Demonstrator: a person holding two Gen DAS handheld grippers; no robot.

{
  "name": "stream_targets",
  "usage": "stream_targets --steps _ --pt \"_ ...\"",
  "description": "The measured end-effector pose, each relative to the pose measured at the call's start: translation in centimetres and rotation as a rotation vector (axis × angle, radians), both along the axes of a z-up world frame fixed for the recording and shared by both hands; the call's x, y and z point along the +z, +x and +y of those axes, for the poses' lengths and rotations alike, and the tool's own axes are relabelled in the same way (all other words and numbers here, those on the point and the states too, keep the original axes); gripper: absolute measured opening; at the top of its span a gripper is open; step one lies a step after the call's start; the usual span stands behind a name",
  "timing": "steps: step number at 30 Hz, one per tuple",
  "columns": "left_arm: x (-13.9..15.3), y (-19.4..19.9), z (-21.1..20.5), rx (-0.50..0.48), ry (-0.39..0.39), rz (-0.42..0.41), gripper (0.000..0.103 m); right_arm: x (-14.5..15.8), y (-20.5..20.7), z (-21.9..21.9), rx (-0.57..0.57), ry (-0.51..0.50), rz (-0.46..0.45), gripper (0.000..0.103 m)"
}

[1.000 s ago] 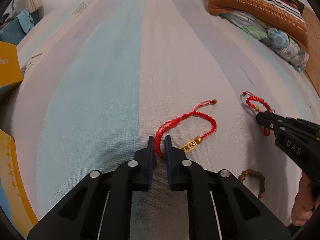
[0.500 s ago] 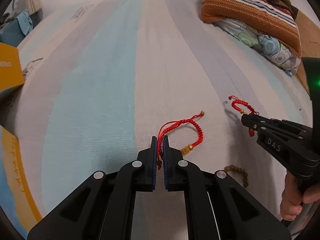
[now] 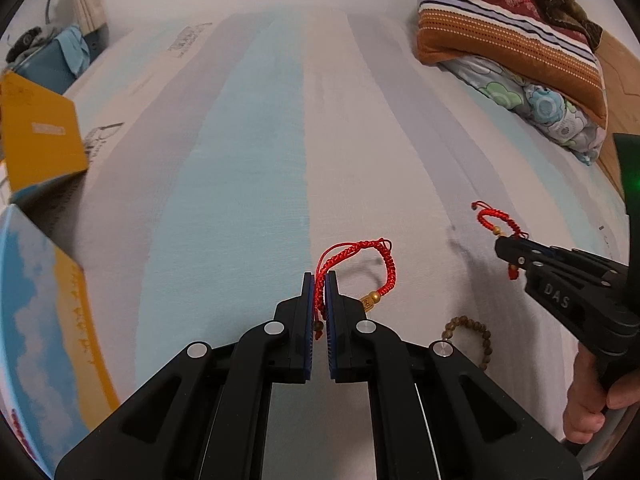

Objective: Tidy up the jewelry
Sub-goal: 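Carry both red string bracelets over the white cardboard box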

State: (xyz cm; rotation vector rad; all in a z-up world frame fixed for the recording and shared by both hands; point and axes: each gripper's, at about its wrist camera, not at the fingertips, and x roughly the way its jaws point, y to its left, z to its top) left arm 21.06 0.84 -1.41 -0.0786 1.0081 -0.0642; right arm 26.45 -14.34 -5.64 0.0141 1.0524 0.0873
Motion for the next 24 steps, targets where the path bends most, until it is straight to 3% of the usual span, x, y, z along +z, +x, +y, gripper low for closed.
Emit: stream_targets --steps 11,24 --pt "4.3 -3.7 3.8 0.054 0.024 -0.043 0.005 5.3 -3.7 3.2 0.021 0.000 -0.069 0.011" --pt "9.5 -9.7 10.4 0.145 0.028 -0.110 0.005 11.5 -9.1 10.3 0.114 -0.010 -0.148 0.011"
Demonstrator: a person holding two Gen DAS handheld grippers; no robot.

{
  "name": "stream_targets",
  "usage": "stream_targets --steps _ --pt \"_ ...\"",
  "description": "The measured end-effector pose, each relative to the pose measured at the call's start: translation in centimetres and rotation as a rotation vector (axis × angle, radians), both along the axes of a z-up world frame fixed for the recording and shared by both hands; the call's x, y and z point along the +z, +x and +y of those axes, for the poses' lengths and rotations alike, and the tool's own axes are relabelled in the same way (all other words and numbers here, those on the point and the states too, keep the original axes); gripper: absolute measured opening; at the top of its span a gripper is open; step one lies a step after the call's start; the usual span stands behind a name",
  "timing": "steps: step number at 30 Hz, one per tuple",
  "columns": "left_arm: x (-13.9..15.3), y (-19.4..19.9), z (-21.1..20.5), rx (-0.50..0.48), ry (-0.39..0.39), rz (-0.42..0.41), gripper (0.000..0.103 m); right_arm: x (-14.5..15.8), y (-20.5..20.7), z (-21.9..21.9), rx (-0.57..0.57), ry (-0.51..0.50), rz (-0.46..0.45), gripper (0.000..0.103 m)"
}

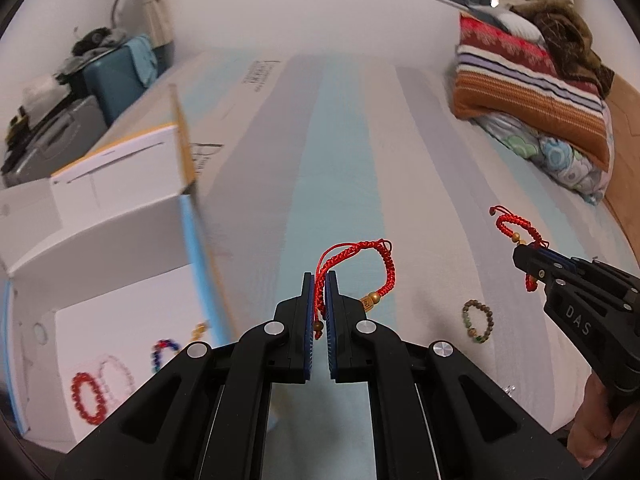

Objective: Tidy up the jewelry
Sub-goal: 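Carry both red string bracelets over the white cardboard box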

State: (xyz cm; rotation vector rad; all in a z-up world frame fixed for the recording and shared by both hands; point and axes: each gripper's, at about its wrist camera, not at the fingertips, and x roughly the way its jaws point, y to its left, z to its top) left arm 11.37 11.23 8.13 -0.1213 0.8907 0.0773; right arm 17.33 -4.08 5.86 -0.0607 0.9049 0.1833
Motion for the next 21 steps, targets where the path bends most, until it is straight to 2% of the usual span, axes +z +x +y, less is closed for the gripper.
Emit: stream_targets --steps 12,21 --pt "1.4 -6.3 9.6 0.159 0.017 -0.035 0.005 2.6 -5.3 10.6 0.158 0.012 -0.054 0.011" --pt "-0.4 -10.6 17.0 0.281 0.014 -0.005 0.005 2.0 -9.0 19.6 0.311 0.001 -0.056 0.011"
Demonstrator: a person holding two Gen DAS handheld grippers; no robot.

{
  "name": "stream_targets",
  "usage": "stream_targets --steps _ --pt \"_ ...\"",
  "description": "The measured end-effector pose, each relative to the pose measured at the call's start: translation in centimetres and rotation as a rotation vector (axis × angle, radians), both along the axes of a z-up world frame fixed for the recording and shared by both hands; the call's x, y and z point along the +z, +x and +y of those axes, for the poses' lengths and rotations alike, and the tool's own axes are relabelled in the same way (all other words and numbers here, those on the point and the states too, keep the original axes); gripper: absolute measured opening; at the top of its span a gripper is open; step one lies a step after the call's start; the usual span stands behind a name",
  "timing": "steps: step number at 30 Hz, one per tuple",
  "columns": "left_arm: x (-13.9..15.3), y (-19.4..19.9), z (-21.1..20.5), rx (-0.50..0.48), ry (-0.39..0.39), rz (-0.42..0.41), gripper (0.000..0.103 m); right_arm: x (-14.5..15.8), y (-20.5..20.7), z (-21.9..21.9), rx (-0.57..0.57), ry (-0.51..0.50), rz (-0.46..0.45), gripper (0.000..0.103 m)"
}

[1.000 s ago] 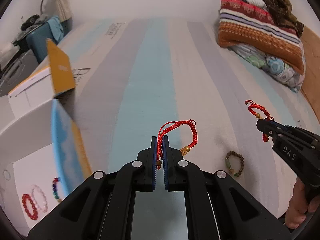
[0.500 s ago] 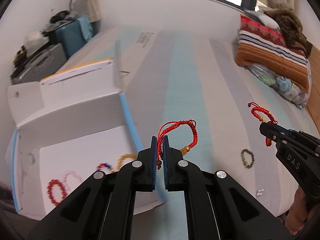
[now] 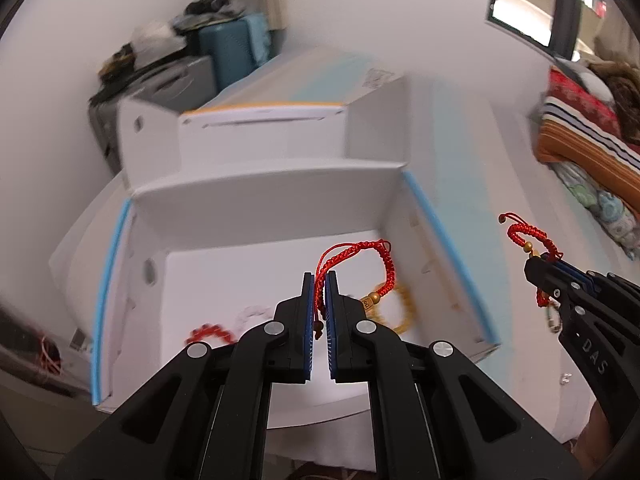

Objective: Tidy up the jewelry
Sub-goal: 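Carry both red string bracelets over the white cardboard box, then open both tools to drop the red string bracelets into the box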

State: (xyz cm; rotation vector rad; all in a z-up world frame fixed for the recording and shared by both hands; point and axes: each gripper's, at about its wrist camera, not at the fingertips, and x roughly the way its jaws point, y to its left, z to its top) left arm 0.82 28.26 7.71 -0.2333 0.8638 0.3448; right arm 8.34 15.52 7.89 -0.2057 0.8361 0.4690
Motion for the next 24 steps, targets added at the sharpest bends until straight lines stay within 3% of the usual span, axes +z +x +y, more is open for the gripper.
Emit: stream_targets --steps 9,24 --pt "-3.5 -2.2 5.4 0.106 -0.023 0.066 0.005 -2.8 -1.1 6.4 0.082 -0.031 0.067 0.011" --pt "-6.8 -1.8 6.9 0.115 -0.045 0.127 0.005 -7.9 -0.5 10.0 0.121 -0.133 0.186 0.011"
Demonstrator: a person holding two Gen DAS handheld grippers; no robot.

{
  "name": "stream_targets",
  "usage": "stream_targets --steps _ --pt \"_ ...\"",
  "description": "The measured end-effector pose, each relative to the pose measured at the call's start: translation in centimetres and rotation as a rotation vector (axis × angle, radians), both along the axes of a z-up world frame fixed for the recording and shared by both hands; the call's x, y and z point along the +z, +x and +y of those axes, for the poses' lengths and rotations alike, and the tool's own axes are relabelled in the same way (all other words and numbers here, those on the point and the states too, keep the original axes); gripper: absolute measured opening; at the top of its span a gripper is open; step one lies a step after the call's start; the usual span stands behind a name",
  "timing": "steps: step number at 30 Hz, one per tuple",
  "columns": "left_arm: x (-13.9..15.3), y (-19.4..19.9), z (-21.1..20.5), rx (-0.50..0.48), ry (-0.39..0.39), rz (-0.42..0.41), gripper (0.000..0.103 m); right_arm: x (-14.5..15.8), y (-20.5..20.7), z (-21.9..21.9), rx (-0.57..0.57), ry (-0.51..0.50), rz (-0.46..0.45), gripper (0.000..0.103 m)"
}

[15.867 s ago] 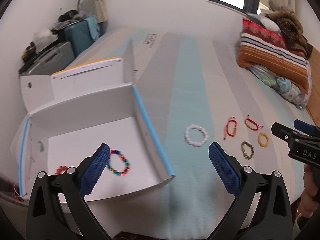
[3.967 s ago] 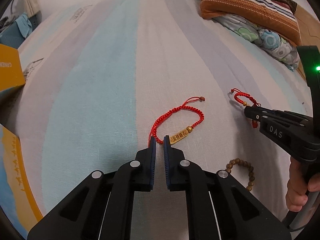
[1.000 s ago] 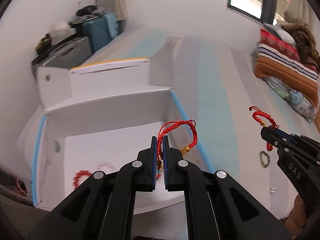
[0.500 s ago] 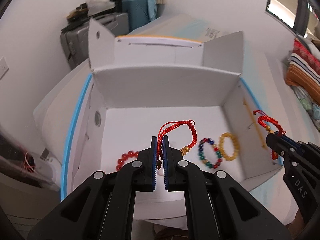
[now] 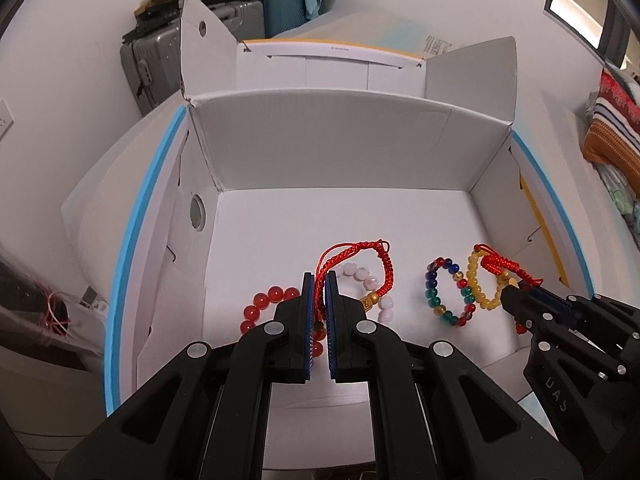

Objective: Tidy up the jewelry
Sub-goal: 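Open both tools to drop the red string bracelets into the box, then move both tools back over the wooden bracelet and pearl charms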

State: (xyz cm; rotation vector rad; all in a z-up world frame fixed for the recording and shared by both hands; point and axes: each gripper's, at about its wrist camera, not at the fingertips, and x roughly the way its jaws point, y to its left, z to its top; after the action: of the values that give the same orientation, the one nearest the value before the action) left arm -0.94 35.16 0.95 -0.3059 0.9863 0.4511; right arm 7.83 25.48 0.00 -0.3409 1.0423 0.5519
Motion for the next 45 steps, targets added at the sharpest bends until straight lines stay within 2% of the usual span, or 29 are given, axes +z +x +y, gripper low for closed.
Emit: stream_targets --steps 5,6,7,9,11,12,13,14,15,16,17,20,24,33,45 --pt "-0.1 0.0 0.0 0.006 0.006 0.011 0.008 -0.3 0.0 0.3 0.009 -0.004 0.006 0.014" --pt "-0.1 0.1 0.0 0.002 0.012 0.017 0.009 -0.2 0.0 0.5 0.010 -0.004 0.003 0.019" --pt "0.0 0.1 -0.1 -0.004 0.019 0.019 0.012 -0.1 -0.1 0.4 0.014 -0.001 0.001 0.030" --pt "0.3 -0.2 -0.1 0.006 0.020 0.007 0.024 0.4 -0.3 0.0 0.010 0.016 -0.014 0.040" --pt "0.6 -0.3 -0.2 0.016 0.028 -0.006 0.041 1.1 -0.5 -0.7 0.000 0.033 -0.027 0.049" --pt "1.0 -0.4 -0.4 0.021 0.033 -0.018 0.046 1.4 -0.6 -0.9 -0.005 0.041 -0.028 0.057" --pt "1.2 -0.5 -0.6 0.025 0.037 -0.027 0.058 1.8 -0.6 -1.5 -0.015 0.052 -0.033 0.063" --pt "1.5 -0.6 -0.8 0.027 0.041 -0.037 0.063 2.2 -0.6 -1.9 -0.019 0.057 -0.040 0.065" --pt "1.9 -0.6 -1.2 0.022 0.044 -0.049 0.065 2.6 -0.7 -2.4 -0.024 0.059 -0.050 0.069" --pt "2.2 -0.5 -1.3 0.019 0.045 -0.054 0.071 3.0 -0.8 -3.2 -0.035 0.063 -0.063 0.075" --pt "2.5 -0.5 -1.7 0.019 0.049 -0.062 0.078 3.3 -0.8 -3.8 -0.045 0.069 -0.069 0.077" --pt "3.5 -0.4 -3.0 0.007 0.059 -0.091 0.089 4.6 -0.9 -6.5 -0.080 0.093 -0.095 0.082" --pt "4.5 0.2 -5.2 -0.021 0.060 -0.120 0.095 6.0 -1.2 -10.0 -0.130 0.103 -0.138 0.091" --pt "6.4 2.4 -12.5 -0.130 0.051 -0.162 0.097 7.7 -1.5 -19.9 -0.262 0.128 -0.186 0.095" --pt "5.9 7.2 -24.3 -0.327 0.033 -0.170 0.097 6.0 -1.4 -32.1 -0.416 0.102 -0.175 0.095"
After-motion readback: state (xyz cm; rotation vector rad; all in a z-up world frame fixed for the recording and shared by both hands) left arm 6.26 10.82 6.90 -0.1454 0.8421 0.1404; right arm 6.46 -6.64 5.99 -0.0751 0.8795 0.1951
